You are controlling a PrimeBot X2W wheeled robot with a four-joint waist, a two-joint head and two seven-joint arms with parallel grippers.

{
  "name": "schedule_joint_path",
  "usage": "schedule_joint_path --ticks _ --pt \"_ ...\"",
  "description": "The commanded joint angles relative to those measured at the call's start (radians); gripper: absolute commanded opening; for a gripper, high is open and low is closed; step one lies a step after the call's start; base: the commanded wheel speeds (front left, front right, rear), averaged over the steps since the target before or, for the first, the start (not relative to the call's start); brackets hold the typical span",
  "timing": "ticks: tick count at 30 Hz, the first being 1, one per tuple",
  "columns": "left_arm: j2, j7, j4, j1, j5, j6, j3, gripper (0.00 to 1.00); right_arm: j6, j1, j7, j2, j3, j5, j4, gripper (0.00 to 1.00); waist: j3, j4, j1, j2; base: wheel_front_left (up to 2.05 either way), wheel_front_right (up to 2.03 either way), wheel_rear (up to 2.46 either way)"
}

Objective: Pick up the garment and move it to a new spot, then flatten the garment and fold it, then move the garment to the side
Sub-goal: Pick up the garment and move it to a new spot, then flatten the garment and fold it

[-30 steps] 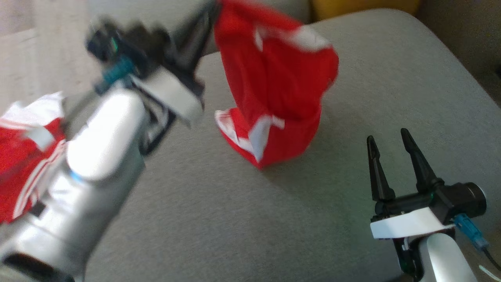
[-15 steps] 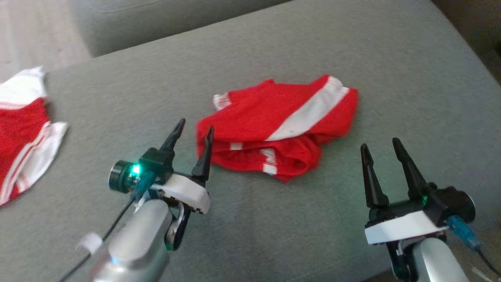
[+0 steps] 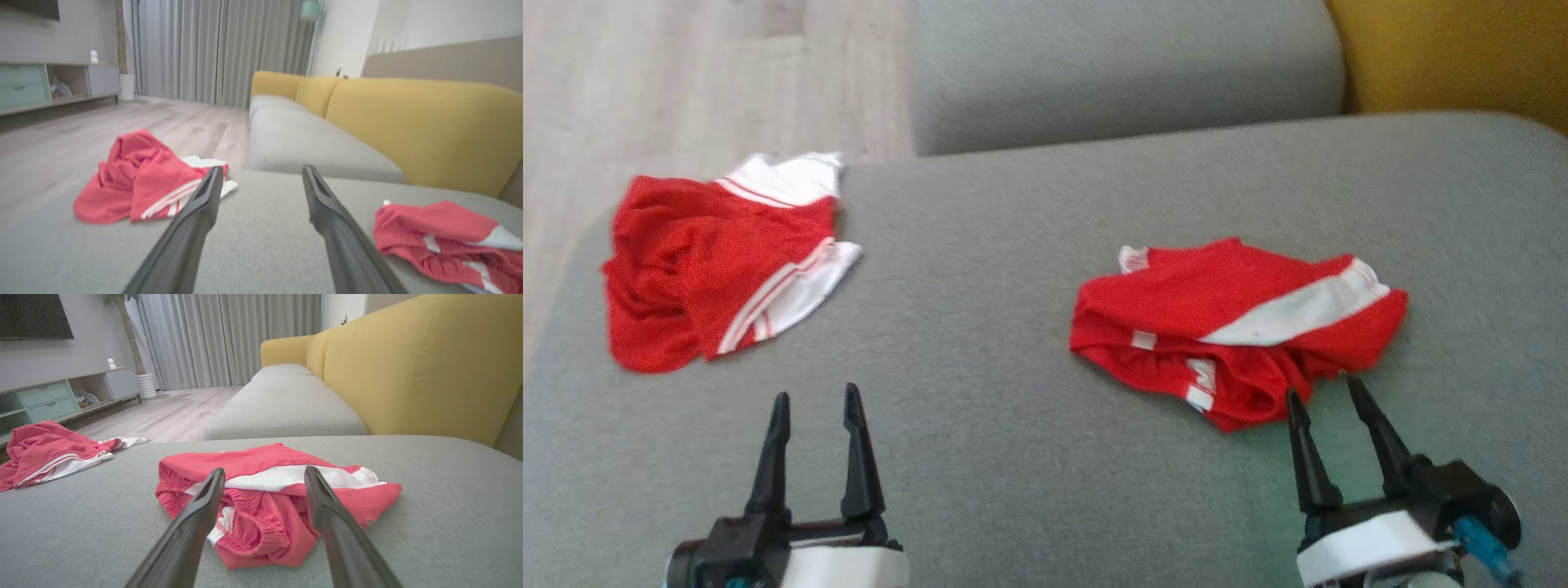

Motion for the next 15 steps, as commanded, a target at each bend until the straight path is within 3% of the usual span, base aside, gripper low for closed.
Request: schedule_joint_path --ticks 1,6,15 --pt "-0.010 -0.009 -0.054 -0.022 0.014 -0.007 0.045 1.00 0.008 -0.010 -0.003 -0.003 0.021 -0.003 -0.034 1.00 -0.050 0.051 0.0001 -0.0001 0.00 0.00 0.00" --pt "-0.016 -0.009 -0.115 0.070 0.066 -0.015 0.086 1.00 0.008 0.042 -0.003 -0.003 0.030 -0.004 -0.043 1.00 -0.080 0.069 0.0001 -0.0001 0.00 0.00 0.00" --pt "-0.017 -0.009 -0.099 0.134 0.099 -0.013 0.060 1.00 0.008 0.080 -0.003 -0.003 0.049 0.000 -0.045 1.00 -0.104 0.066 0.0001 -0.0001 0.00 0.00 0.00"
